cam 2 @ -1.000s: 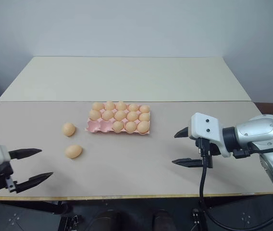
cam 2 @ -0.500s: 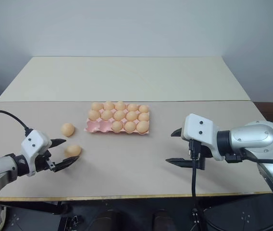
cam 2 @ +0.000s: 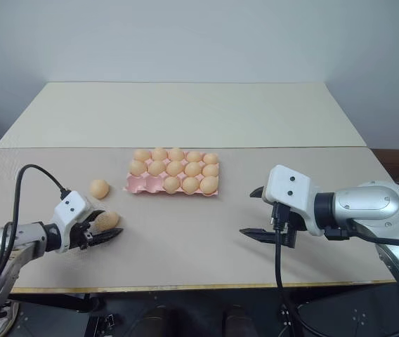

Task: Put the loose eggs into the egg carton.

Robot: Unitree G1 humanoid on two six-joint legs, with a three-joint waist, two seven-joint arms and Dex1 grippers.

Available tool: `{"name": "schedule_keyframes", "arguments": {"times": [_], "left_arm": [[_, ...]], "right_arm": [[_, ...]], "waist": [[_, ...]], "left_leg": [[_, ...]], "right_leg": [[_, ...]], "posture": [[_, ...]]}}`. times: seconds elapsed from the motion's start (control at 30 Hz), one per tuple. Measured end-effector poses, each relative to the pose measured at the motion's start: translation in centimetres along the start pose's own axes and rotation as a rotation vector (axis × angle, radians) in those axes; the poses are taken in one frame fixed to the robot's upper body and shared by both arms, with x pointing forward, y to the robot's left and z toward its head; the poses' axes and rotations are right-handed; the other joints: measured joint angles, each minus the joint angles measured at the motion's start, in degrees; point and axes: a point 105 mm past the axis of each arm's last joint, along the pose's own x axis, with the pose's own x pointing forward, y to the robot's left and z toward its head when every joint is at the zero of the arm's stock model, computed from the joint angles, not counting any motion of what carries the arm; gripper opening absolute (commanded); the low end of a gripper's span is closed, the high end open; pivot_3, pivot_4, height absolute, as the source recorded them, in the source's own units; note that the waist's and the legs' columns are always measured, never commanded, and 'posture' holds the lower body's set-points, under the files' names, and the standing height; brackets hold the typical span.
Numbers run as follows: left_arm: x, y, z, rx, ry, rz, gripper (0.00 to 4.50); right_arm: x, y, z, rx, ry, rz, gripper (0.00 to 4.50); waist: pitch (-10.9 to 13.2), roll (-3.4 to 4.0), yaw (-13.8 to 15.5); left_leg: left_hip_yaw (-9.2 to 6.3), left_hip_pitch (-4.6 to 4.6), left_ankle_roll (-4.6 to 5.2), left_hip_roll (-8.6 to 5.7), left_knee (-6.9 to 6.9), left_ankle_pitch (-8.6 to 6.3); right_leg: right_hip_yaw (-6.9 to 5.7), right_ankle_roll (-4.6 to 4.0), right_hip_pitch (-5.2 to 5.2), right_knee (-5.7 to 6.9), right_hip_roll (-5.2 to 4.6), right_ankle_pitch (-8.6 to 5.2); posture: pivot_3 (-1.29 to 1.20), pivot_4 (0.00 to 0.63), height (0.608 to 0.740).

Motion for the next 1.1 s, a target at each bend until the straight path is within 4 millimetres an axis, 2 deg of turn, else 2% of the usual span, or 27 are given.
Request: {"name": "schedule_keyframes", "arguments": {"times": [0.03, 0.1, 0.27, 0.4, 0.5, 0.6, 0.77, 1.1], "left_arm": [[0.0, 0.0, 0.0, -0.001, 0.002, 0.000, 2.03], [-0.1, 0.1, 0.0, 0.003, 0.006, 0.001, 1.67], [-0.2, -0.1, 0.7, 0.058, -0.051, -0.007, 1.67], [0.0, -0.8, 3.9, 0.038, -0.284, -0.056, 1.67], [0.1, -0.5, 6.6, 0.069, -0.435, -0.057, 1.67], [1.2, 0.6, 8.4, 0.093, -0.511, -0.037, 1.67], [4.5, 1.6, 10.5, 0.104, -0.553, -0.026, 1.67], [7.6, 1.7, 11.2, 0.134, -0.546, -0.094, 1.67]], "right_arm": [[0.0, 0.0, 0.0, 0.001, -0.001, 0.001, 4.50], [0.0, 0.0, 0.0, 0.004, -0.001, -0.001, 4.50], [0.0, -0.1, 0.0, 0.007, -0.001, -0.013, 4.50], [0.0, -0.3, 0.1, 0.002, -0.003, -0.029, 4.50], [0.0, -0.5, 0.4, -0.004, -0.014, -0.046, 4.50], [0.1, -0.1, 1.2, -0.012, -0.033, -0.043, 4.50], [0.3, 2.3, 2.9, -0.033, -0.091, 0.029, 4.50], [0.2, 2.7, 3.1, 0.007, -0.091, -0.039, 4.50]], "waist": [[0.00, 0.00, 0.00], [0.00, 0.00, -0.01], [0.00, 0.00, 0.02], [0.00, 0.00, 0.30], [-0.01, 0.00, 0.66], [-0.01, 0.00, 0.93], [-0.02, -0.03, 1.28], [-0.02, -0.03, 1.19]], "left_leg": [[0.00, 0.00, 0.00, 0.00, 0.00, 0.00], [0.00, 0.01, 0.00, 0.00, 0.00, 0.00], [0.00, -0.01, 0.00, 0.00, 0.01, 0.00], [-0.04, -0.07, 0.00, 0.00, 0.10, 0.00], [-0.04, -0.05, 0.00, -0.04, 0.13, 0.00], [-0.04, -0.06, 0.00, -0.07, 0.14, 0.00], [-0.08, -0.21, 0.01, -0.07, 0.24, 0.01], [-0.08, -0.19, 0.02, -0.07, 0.27, 0.01]], "right_leg": [[0.00, 0.00, 0.00, 0.00, 0.00, 0.00], [0.00, 0.00, 0.01, 0.00, 0.00, 0.00], [0.00, 0.00, 0.00, 0.00, -0.02, 0.00], [-0.07, 0.00, 0.00, 0.02, -0.03, 0.00], [-0.08, 0.00, 0.04, 0.03, -0.03, 0.01], [-0.08, 0.01, 0.04, 0.03, -0.02, 0.01], [-0.14, 0.02, 0.01, -0.02, 0.00, 0.02], [-0.13, 0.03, 0.01, 0.02, 0.04, 0.03]], "posture": [[0.00, 0.150, 0.740], [0.00, 0.150, 0.740], [0.00, 0.150, 0.740], [0.00, 0.150, 0.740], [0.00, 0.150, 0.740], [0.00, 0.150, 0.740], [0.00, 0.150, 0.740], [0.00, 0.150, 0.740]]}}
